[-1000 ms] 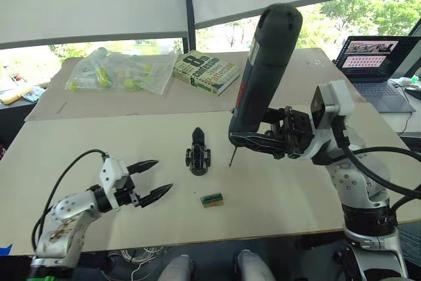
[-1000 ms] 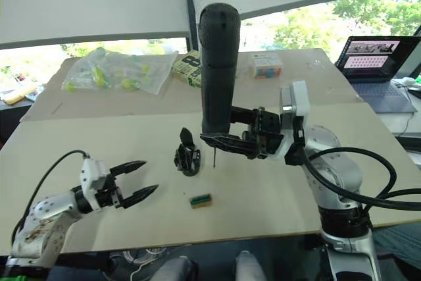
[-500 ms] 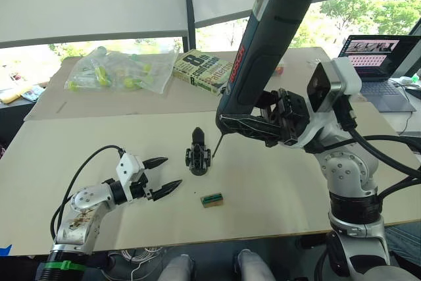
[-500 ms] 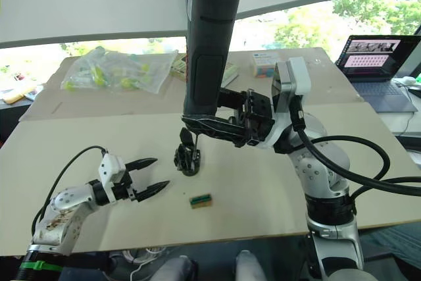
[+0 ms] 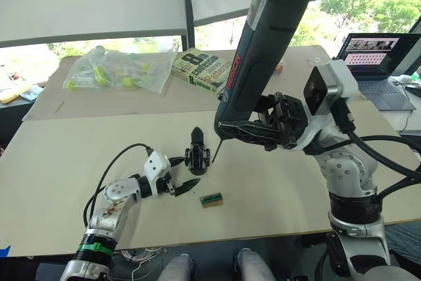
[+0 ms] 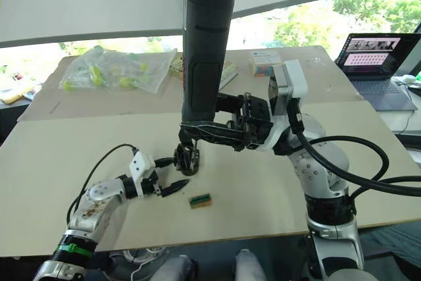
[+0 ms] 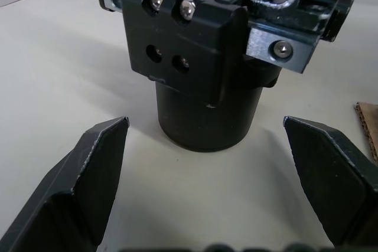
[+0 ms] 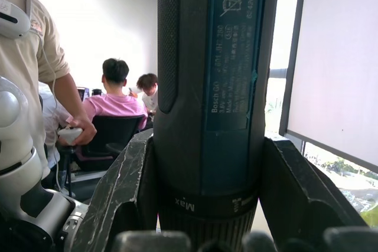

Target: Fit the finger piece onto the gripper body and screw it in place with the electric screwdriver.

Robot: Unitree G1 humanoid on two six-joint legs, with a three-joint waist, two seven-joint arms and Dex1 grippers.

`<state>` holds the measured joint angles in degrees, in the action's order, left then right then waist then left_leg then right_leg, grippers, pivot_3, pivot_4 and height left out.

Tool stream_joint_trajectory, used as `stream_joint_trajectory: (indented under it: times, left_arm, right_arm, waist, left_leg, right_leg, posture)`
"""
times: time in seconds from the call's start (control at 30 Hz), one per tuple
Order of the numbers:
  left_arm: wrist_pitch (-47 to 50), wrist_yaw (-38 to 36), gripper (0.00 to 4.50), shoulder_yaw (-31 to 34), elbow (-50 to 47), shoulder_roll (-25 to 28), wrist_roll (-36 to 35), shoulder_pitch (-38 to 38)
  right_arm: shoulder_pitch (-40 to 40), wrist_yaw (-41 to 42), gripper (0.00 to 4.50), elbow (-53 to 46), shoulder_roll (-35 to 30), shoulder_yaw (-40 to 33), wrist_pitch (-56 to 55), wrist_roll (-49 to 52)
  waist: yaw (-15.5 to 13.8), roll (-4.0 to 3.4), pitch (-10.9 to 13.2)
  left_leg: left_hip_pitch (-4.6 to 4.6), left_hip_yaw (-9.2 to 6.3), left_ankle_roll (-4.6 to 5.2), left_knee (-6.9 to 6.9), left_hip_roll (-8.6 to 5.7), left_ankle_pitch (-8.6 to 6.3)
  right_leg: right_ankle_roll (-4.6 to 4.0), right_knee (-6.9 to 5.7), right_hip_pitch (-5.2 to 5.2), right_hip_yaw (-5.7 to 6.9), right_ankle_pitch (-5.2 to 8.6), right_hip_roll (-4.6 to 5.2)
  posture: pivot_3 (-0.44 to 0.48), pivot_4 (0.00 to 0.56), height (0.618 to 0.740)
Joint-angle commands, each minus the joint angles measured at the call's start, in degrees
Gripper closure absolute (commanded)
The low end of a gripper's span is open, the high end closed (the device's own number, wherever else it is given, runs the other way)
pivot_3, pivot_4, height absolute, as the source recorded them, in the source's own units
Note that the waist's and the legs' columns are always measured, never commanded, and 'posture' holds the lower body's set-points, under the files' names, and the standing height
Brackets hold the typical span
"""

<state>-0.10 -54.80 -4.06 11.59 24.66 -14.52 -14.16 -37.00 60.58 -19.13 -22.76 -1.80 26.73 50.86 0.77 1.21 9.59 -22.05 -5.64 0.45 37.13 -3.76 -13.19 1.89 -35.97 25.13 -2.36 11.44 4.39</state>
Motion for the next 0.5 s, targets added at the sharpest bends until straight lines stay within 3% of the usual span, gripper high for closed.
stream_joint_trajectory:
  times: [0.03,0.5]
  left_arm:
    - [-1.41,-0.78,0.07,-1.43,3.47,-1.21,1.11,-1.73]
    - [-3.57,-3.2,0.07,-3.45,11.17,-5.33,2.52,-6.51]
  right_arm:
    - [-0.55,-0.43,2.55,-2.03,0.11,-0.9,-0.74,1.01]
    - [0.25,-1.13,2.55,-2.24,-0.38,-1.1,-1.24,0.06]
  waist:
    - [-0.24,-0.01,0.0]
    - [-1.45,-0.06,-0.04]
  left_leg:
    - [0.02,0.0,0.0,0.02,-0.01,0.0]
    - [0.04,-0.03,0.02,0.34,-0.19,0.0]
  right_leg:
    - [0.0,-0.01,-0.02,0.0,0.0,0.01]
    - [0.1,-0.04,-0.21,0.01,-0.04,0.08]
  posture:
    - [0.0,0.15,0.74]
    - [0.0,0.15,0.74]
